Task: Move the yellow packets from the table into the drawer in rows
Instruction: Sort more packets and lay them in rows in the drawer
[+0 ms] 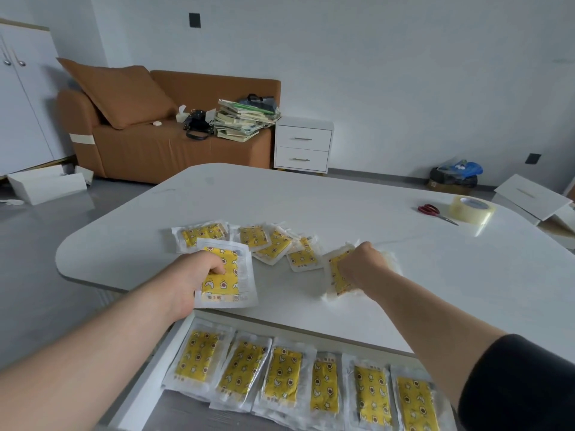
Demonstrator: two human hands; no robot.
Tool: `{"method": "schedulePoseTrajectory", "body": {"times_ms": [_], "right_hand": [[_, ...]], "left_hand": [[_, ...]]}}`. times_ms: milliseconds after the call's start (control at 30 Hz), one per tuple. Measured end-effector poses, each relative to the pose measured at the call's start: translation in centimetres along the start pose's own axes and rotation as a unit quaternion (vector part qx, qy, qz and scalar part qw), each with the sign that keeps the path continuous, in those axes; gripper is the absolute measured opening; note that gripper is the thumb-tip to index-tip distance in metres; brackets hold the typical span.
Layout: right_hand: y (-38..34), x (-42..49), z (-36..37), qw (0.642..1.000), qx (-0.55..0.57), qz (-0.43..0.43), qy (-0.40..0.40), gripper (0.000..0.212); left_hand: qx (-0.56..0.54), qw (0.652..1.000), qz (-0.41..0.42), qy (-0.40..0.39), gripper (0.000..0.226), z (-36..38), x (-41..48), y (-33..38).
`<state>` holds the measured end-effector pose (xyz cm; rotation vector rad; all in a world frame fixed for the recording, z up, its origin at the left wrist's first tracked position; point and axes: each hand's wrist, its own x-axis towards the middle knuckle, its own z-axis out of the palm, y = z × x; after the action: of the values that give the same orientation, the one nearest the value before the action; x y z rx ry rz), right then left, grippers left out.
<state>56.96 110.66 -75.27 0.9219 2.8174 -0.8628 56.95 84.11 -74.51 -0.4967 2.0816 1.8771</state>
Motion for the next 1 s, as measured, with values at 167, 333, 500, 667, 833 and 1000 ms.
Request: {"method": "schedulePoseTrajectory", "body": {"times_ms": [167,333,500,667,833,1000], "right_hand": [[1.2,-1.0,-1.1,0.992,0.126,0.012,0.019,0.017],[3.1,-3.7,-2.7,0.968,0.25,0.007,-0.008,0.017],[4.2,-8.9,-3.2,0.957,0.277,-0.037,-0.077,0.013],[6.8,-12.7,-2.9,0.948,0.285,-0.035,-0.135,0.016],[10.0,-14.2,-1.3,0.944,0.297,0.015,-0.146,0.015],[9.3,-14.6,2.6,0.948,0.264,0.045,-0.171,0.021]], "left_hand": [[0.003,1.0,-0.012,-0.013,0.017,-0.8,-1.2,-0.3],[0.049,0.998,-0.023,-0.021,0.017,-2.2,-3.4,-1.2],[0.073,0.997,-0.03,-0.008,0.018,-2.4,-6.0,-2.4],[0.114,0.992,-0.035,-0.046,0.017,-0.9,-7.9,-3.8],[0.189,0.978,-0.05,-0.078,0.029,-0.7,-6.6,-5.0],[0.236,0.969,-0.057,-0.044,0.018,-2.7,-5.8,-5.7]]}}
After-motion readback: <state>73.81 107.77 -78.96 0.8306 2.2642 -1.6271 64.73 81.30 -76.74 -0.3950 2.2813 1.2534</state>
